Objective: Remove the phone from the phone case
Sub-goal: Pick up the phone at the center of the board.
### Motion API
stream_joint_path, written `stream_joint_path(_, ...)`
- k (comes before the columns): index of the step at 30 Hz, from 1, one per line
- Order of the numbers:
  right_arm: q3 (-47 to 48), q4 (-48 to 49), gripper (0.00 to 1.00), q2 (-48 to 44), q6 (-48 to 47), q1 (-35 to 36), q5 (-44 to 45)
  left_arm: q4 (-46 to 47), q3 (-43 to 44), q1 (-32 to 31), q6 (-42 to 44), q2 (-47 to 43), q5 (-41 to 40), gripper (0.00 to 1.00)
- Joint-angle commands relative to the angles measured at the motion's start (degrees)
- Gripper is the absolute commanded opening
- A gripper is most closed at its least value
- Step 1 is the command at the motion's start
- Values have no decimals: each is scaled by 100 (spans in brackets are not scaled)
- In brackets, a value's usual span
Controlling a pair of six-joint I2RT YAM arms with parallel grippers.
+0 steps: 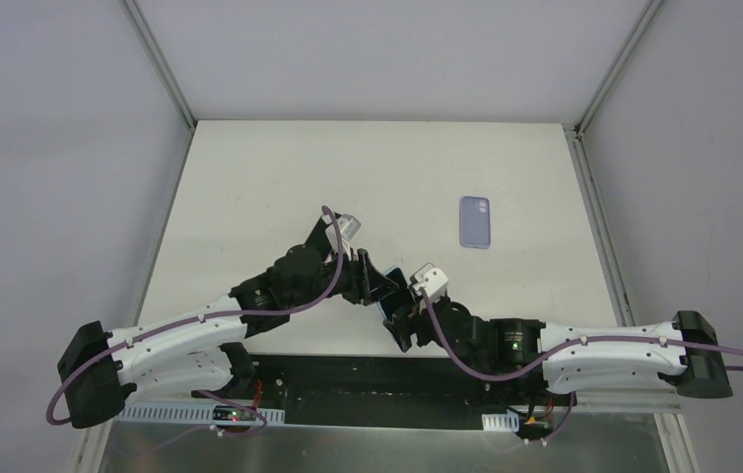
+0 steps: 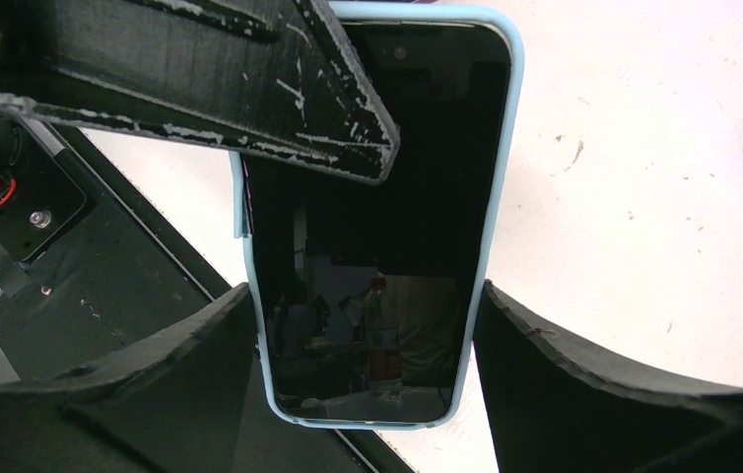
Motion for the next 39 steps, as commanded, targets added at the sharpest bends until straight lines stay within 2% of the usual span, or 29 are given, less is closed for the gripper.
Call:
stream_joint_path(1,233,500,0,-190,116,24,52,268,204,-108,147,3,-188,43)
stream_joint_path(15,312,501,0,-115,195,41,-96,289,177,-192,182,-52,-287,12)
stream_joint_path(19,331,493,0,-98,225,55,-88,283,168,-192,207,-116,-308,0)
stream_joint_path(21,366,448,16,-91,222,66,-153,289,152,-192,197,-159,-348,0)
stream_joint_path(27,434,408,83,-38,273,103,-262,279,120,-194,148,-353,-487,0)
stream_joint_path(28,461,378,90,-26,287,103,-287,281,116,-196,145,-406,-532,0)
stream_joint_path(31,599,232,99,-4,404,103,-276,280,83,-193,167,-582,-723,0)
stream_joint_path(39,695,62,100,-276,883,107,68,118,150,-188,403,-1234,-1910,0)
